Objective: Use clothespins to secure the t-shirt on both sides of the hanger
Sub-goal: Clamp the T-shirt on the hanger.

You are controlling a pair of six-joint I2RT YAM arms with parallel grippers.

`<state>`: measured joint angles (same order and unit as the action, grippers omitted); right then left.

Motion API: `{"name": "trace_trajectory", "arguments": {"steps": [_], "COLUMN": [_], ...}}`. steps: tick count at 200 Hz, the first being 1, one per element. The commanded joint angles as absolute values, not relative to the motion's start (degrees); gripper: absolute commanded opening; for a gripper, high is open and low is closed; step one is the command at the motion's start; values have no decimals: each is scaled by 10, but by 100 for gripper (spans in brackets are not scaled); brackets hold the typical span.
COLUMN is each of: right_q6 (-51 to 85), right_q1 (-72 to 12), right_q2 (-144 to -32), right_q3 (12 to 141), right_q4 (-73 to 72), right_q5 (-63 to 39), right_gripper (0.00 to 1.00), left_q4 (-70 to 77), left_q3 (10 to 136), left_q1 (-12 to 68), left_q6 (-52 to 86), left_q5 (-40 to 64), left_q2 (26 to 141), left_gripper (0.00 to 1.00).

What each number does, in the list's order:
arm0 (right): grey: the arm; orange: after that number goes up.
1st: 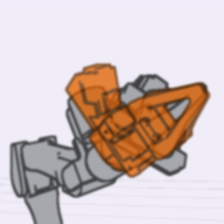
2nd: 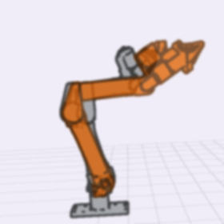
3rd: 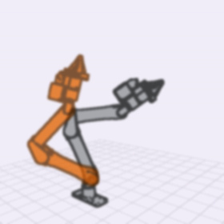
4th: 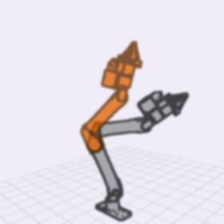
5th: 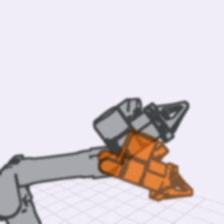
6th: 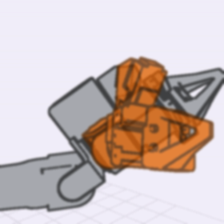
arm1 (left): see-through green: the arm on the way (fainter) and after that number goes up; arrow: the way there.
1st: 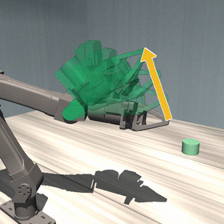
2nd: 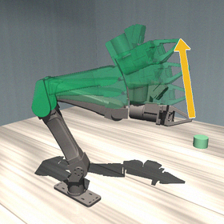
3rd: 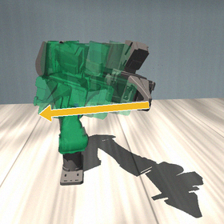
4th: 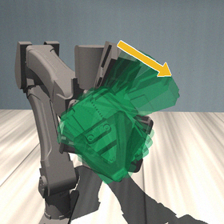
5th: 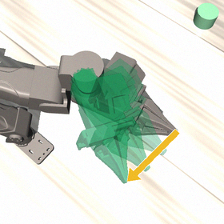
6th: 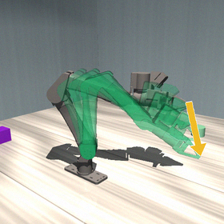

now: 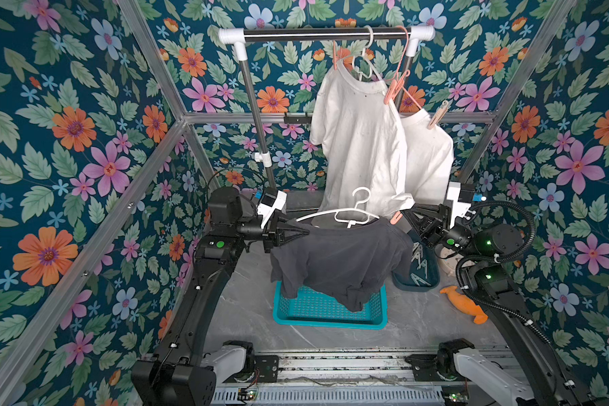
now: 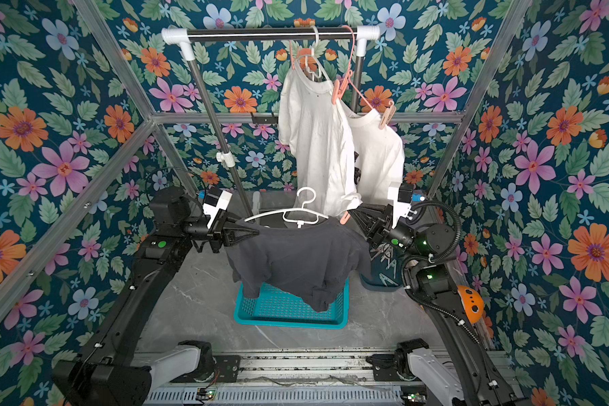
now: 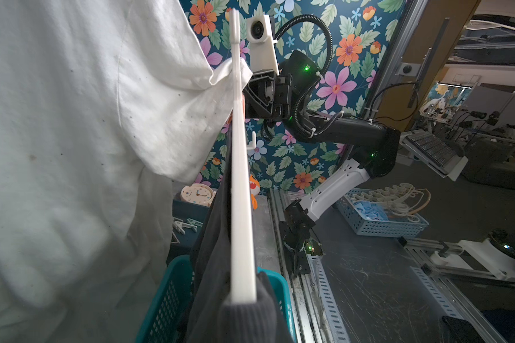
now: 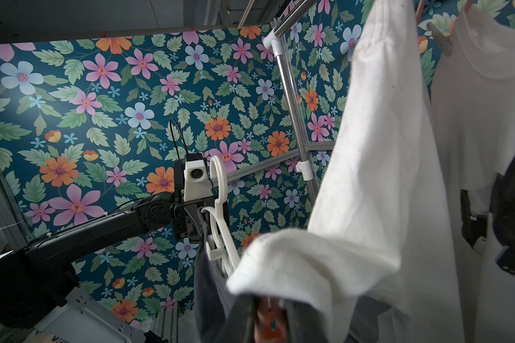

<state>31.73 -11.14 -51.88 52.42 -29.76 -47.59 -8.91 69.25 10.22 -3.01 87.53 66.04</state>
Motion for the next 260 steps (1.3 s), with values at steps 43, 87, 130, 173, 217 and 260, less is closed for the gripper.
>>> {"name": "trace_trajectory", "arguments": {"steps": [43, 87, 130, 173, 217, 260], "right_q6": [370, 370, 392, 441, 497, 509], "right_q1": [-112, -110, -103, -90, -73, -73], "right_q2": [-502, -497, -512, -540, -569, -596], "right_q3": [482, 479, 478, 464, 464, 462], "right_q4": [-359, -368, -401, -475, -539, -555], "right_q5": [-481, -488, -508, -530, -558, -576], "right_gripper": [15, 13, 12, 11, 11, 11], "left_q4": [-82, -83, -114, -239, -278, -290], "left_q3": [684, 690, 712, 759, 773, 777], "left_q1": [102, 102, 99, 88, 86, 86], "left_q6": [-36, -43, -71, -181, -213, -224], "left_q5": [897, 906, 922, 955, 956, 956], "left_q2": [654, 664, 672, 695, 702, 704], "left_gripper": [0, 0, 0, 0, 0, 0]}}
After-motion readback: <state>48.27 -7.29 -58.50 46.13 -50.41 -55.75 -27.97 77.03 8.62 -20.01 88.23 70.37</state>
